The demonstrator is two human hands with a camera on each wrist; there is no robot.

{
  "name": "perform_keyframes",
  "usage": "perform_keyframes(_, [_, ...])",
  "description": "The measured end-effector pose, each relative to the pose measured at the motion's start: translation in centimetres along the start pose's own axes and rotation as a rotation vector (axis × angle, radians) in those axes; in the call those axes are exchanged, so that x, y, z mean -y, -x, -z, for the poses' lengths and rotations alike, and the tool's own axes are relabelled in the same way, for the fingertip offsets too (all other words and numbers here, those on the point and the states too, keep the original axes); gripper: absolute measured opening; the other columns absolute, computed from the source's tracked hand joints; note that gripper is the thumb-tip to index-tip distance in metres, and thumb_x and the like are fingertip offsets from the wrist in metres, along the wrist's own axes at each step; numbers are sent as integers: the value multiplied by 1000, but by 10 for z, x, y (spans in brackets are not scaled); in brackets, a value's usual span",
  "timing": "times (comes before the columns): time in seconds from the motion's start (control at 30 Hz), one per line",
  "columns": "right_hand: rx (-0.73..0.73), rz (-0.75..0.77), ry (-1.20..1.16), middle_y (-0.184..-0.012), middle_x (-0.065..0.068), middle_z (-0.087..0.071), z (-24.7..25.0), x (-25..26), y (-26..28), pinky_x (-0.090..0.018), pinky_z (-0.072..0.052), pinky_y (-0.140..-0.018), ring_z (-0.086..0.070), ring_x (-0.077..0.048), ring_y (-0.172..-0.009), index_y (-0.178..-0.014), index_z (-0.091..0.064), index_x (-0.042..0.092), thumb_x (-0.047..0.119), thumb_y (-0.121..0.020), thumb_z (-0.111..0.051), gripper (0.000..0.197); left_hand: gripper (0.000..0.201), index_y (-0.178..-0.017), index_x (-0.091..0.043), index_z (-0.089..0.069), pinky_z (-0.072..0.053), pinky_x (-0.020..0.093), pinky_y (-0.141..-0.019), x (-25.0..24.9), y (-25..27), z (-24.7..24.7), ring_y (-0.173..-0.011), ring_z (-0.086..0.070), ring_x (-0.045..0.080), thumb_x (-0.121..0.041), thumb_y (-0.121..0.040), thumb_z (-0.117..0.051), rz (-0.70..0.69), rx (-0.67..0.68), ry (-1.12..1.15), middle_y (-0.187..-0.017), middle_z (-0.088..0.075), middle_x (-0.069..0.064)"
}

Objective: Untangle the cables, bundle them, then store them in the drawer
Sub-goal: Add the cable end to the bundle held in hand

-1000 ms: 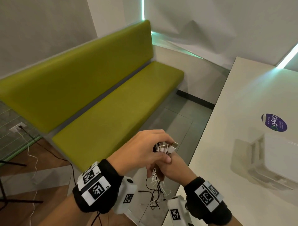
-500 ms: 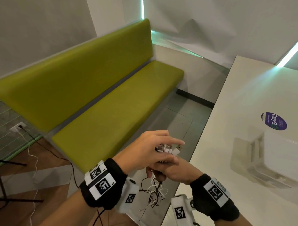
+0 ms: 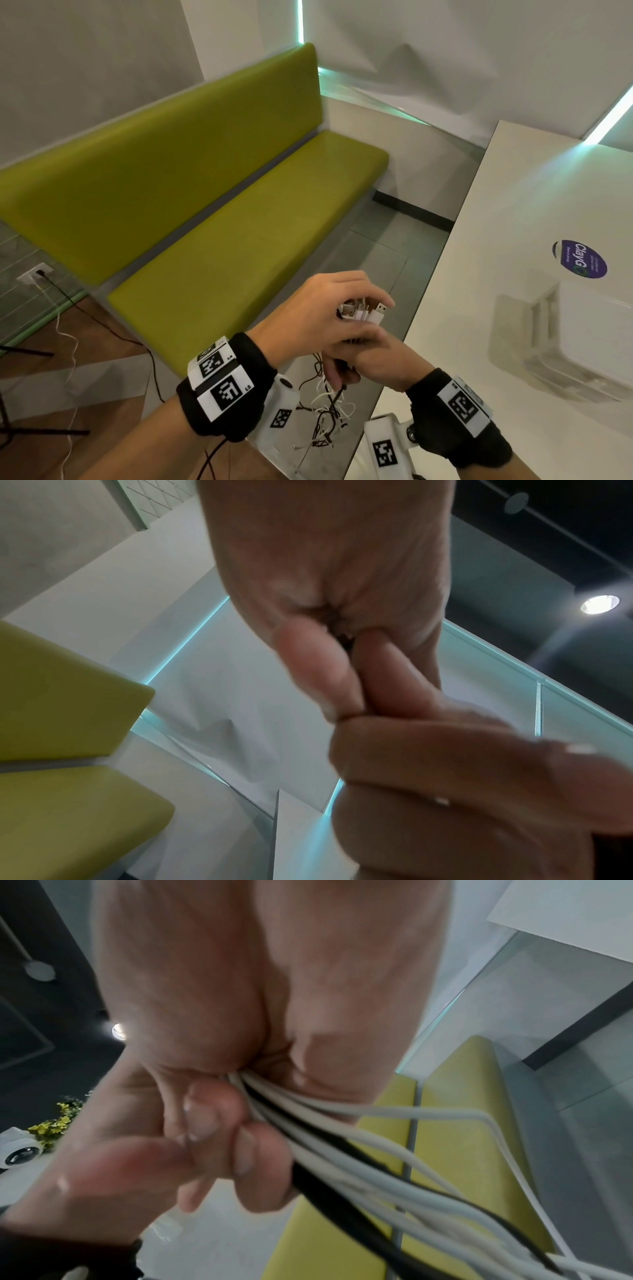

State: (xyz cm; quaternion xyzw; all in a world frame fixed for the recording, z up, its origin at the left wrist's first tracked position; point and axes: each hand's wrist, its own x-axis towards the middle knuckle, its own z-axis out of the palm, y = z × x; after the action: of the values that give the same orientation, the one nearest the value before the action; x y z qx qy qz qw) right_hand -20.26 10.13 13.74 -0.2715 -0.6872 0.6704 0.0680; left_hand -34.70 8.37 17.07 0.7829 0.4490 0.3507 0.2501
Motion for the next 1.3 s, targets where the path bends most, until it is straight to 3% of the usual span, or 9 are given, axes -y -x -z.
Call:
perform_keyframes(0.13, [-21,2,-78,-55,-5,-54,-1,-1,-1,-23,-38,-55,-41,-13,-50,-56,-57,11,23,-91,-47,39,31,-93,-13,-72,-40,10,-70,1,0,0,-76,-59,1,-23,-68,-87,3,-53,57,-84,-63,-12])
perform_keyframes(0.23, [-42,73,-150,-54,-2,-39,-3,-1,-1,-24,-37,-54,-36,-12,-51,-60,-65,32,14,-90,-47,40,30,-89,-12,-72,-41,11,-69,3,0,1,-75,-60,2,-21,-65,-89,5,-67,89,-83,-64,-12])
perform_keyframes(0.33, [-54,90,-189,-55,-2,-37,-5,4,-4,-25,-38,-54,-36,-14,-52,-71,-69,25,26,-81,-56,17,23,-88,-11,-75,-44,14,-66,3,-1,3,-72,-61,3,-17,-68,-86,1,-79,108,-81,-64,-11])
perform_keyframes(0.53, [-108,-3,-311,-52,-1,-27,-8,1,-9,-27,-27,-50,-25,-15,-48,-50,-31,18,16,-74,-50,30,16,-98,-10,-77,-48,16,-66,9,0,-1,-73,-64,0,-6,-83,-70,24,-94,118,-83,-68,-10])
perform_keyframes(0.77, [-158,-19,-260,-48,4,-27,-14,6,-12,-26,-16,-47,-18,-13,-44,-52,-31,22,27,-88,-53,42,58,-141,-30,-47,-35,29,-111,-3,-1,14,-131,-43,-4,-56,-95,-23,248,68,332,-134,-57,-17])
perform_keyframes(0.97, [-239,12,184,-42,-5,-46,-16,0,-19,-21,-32,-42,-41,-15,-38,-42,-43,8,23,-72,-33,35,24,-105,-34,-73,-52,30,-88,-5,-9,-1,-99,-65,-2,-46,-87,-61,191,261,-104,-101,-73,-16])
perform_keyframes(1.07, [-236,86,84,-39,4,-47,-15,-2,-19,-22,-36,-40,-44,-9,-35,-40,-44,21,15,-73,-34,35,22,-105,-31,-72,-50,32,-92,-4,-11,-5,-92,-66,-2,-35,-94,-54,118,273,-170,-99,-73,-16])
perform_keyframes(1.17, [-139,147,11,-48,0,-55,-12,0,-18,-22,-42,-47,-52,-11,-41,-48,-49,9,18,-84,-35,39,32,-99,-28,-71,-53,33,-78,0,-14,-6,-81,-66,4,-45,-95,-45,101,323,-213,-88,-73,-11])
perform_keyframes(1.3, [-303,64,197,-48,1,-46,-13,-7,-25,-16,-35,-47,-47,-2,-38,-46,-41,15,14,-82,-39,36,55,-81,-14,-65,-51,38,-72,7,-15,-6,-75,-64,13,-58,-92,-34,125,329,-216,-76,-68,-2])
